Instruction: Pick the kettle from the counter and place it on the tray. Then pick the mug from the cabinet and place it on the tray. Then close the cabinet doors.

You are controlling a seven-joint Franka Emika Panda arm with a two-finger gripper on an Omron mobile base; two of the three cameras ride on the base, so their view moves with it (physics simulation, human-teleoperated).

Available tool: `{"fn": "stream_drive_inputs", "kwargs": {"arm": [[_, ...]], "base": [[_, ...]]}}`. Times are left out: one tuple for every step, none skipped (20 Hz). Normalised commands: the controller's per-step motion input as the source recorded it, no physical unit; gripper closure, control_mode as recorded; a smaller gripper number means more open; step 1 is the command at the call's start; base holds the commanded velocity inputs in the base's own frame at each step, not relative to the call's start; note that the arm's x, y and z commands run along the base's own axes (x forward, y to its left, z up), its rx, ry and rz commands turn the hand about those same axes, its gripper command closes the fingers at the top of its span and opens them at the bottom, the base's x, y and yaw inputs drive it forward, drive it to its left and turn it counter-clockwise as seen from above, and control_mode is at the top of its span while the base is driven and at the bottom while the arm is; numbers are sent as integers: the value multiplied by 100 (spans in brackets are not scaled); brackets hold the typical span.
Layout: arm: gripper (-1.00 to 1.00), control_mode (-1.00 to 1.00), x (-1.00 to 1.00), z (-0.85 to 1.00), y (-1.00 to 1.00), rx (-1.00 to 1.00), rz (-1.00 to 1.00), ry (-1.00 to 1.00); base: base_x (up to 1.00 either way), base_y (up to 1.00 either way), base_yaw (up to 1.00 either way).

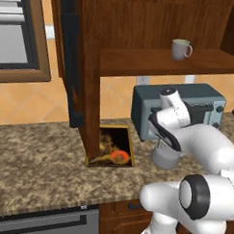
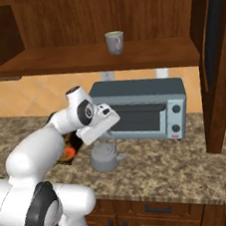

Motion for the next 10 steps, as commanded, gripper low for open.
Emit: {"fn": "stream_drive_inputs", "kwargs": {"arm": [[100,-100,-38,-10,9,5,9,0],[100,-100,-39,-1,11,3,12,0],[100,-100,-45,0,14,0,14,0],[100,-100,-47,0,18,0,16,0],[100,-100,-53,0,21,0,19,0],[100,-100,-58,0,18,0,20,0],[100,-100,-64,1,19,0,22,0],[100,-100,-62,7,28,2,22,0],[100,-100,-55,13,38,0,22,0],[100,-100,-47,23,43,0,22,0]], "base": [[0,0,0],[0,0,0],[0,0,0],[0,0,0],[0,0,0],[0,0,0],[0,0,0],[0,0,0],[0,0,0],[0,0,0]]}}
